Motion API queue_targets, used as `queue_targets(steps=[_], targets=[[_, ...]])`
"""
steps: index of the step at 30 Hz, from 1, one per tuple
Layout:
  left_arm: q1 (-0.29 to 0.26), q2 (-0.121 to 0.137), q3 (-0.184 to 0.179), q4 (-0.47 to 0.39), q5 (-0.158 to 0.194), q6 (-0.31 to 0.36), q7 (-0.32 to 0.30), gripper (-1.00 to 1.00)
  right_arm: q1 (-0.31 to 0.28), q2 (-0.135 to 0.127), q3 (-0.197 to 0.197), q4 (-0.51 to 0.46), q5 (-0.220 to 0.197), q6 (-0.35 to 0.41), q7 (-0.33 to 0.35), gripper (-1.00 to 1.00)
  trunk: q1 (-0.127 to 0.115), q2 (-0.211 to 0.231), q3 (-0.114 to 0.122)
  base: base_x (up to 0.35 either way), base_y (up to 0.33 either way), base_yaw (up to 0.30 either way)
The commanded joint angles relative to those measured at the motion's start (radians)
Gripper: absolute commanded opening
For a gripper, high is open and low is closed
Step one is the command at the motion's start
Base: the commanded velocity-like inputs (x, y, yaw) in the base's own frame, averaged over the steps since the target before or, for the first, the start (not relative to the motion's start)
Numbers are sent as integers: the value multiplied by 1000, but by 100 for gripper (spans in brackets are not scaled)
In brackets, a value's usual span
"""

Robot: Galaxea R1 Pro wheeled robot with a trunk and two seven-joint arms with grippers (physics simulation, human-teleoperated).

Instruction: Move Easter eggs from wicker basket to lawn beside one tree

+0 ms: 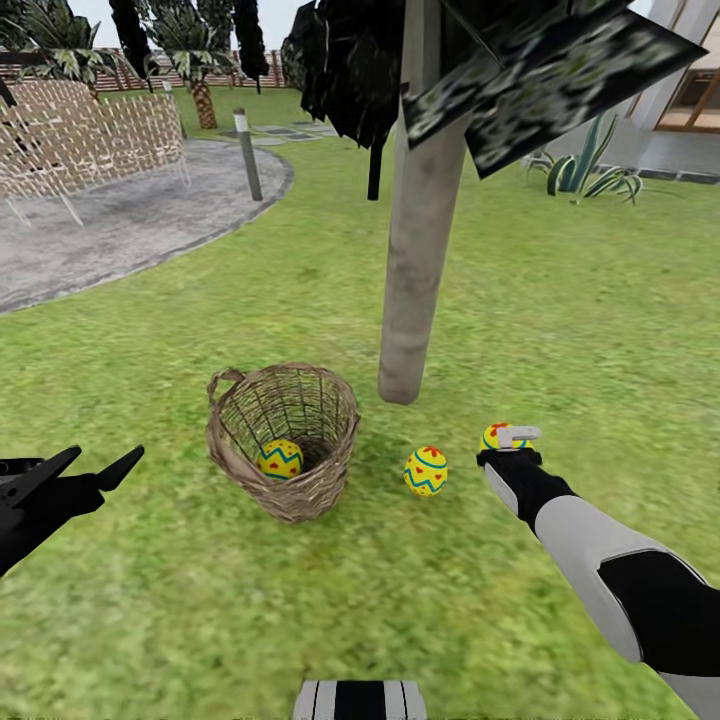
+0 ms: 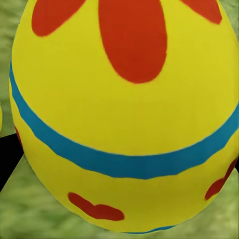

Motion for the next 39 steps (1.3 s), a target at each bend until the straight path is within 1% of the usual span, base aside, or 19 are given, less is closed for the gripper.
queue_targets(steps=[1, 39], targets=[[0, 0, 0, 0, 3, 8, 0, 100, 0, -1, 8, -3, -12, 5, -4, -100, 0, -1, -5, 0, 0, 0], [0, 0, -3, 0, 2, 8, 0, 100, 0, 1, 7, -6, -12, 8, -8, -100, 17, -9, -152, 0, 0, 0]])
